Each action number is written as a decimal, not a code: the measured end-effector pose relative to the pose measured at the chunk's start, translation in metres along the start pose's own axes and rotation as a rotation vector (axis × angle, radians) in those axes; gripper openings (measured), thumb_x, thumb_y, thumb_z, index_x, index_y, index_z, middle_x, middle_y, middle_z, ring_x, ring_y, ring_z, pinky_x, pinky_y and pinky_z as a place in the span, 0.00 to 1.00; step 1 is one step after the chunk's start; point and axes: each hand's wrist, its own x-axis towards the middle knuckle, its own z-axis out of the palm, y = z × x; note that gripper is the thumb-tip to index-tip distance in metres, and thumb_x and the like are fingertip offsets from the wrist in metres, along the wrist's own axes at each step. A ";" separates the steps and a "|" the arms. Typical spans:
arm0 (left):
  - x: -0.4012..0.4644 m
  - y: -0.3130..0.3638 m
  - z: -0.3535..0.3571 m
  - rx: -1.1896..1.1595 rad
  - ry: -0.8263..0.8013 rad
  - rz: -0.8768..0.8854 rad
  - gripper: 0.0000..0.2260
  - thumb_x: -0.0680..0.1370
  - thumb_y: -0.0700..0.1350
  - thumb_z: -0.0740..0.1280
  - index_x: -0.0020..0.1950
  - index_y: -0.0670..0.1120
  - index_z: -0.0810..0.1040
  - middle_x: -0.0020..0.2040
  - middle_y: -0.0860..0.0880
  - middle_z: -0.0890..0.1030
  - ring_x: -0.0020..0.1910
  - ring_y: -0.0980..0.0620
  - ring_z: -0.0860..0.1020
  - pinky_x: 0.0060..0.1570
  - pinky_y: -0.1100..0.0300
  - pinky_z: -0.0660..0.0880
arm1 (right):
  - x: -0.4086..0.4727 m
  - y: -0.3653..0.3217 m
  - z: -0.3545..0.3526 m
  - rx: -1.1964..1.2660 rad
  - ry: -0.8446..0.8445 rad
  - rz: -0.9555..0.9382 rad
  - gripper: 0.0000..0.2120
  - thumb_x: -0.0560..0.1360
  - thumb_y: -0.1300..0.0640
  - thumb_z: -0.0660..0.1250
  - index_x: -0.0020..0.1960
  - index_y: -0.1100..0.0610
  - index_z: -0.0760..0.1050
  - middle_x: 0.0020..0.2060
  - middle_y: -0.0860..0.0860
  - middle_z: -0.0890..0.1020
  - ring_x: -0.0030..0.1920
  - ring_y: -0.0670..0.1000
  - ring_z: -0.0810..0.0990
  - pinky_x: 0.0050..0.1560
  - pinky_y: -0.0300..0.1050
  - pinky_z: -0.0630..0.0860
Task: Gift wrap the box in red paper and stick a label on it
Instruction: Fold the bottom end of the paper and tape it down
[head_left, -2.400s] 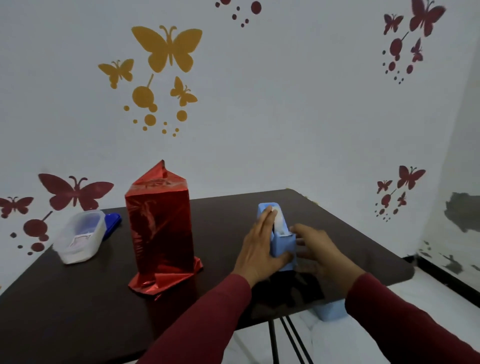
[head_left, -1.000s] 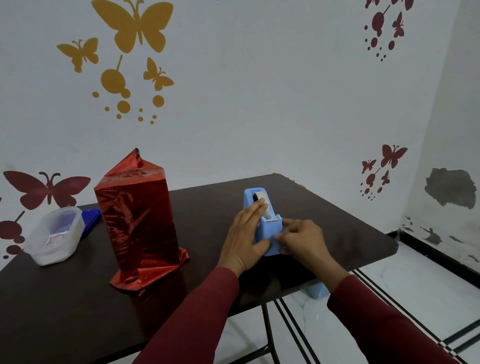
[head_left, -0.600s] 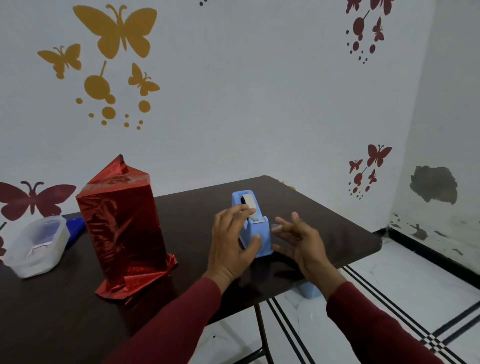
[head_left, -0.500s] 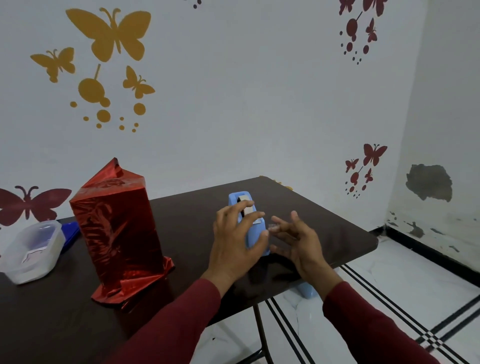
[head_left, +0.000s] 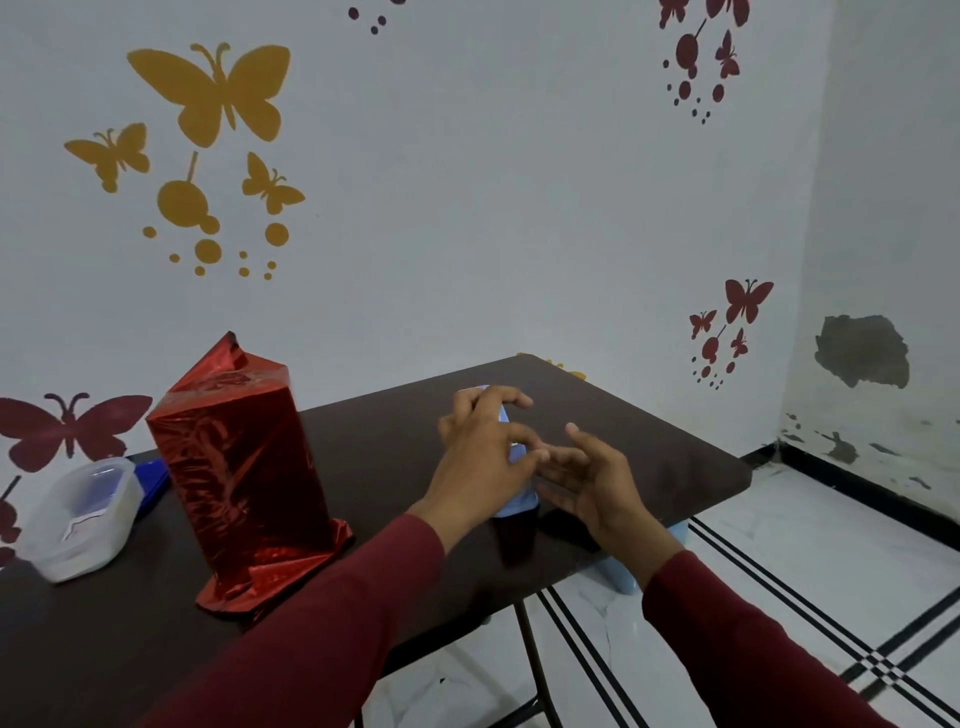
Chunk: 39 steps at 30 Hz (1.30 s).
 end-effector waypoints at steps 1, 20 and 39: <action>0.001 0.001 -0.003 -0.095 0.049 -0.076 0.04 0.75 0.54 0.75 0.41 0.56 0.86 0.63 0.66 0.72 0.68 0.58 0.59 0.66 0.56 0.56 | -0.001 -0.001 0.000 0.030 0.002 0.008 0.18 0.80 0.48 0.66 0.57 0.62 0.84 0.54 0.56 0.87 0.57 0.57 0.85 0.59 0.54 0.79; -0.013 -0.019 -0.082 -0.859 0.160 -0.432 0.04 0.79 0.40 0.72 0.50 0.45 0.87 0.48 0.50 0.88 0.52 0.56 0.84 0.49 0.69 0.77 | -0.027 -0.026 0.085 -0.027 -0.153 -0.193 0.17 0.76 0.59 0.74 0.64 0.52 0.81 0.60 0.52 0.85 0.60 0.54 0.85 0.52 0.49 0.82; -0.071 -0.075 -0.188 -0.450 0.877 -0.630 0.08 0.78 0.48 0.71 0.39 0.55 0.84 0.36 0.58 0.84 0.38 0.66 0.79 0.38 0.71 0.70 | -0.028 -0.055 0.249 -0.447 -0.464 -0.291 0.21 0.74 0.67 0.76 0.65 0.57 0.77 0.45 0.53 0.89 0.48 0.51 0.88 0.47 0.44 0.83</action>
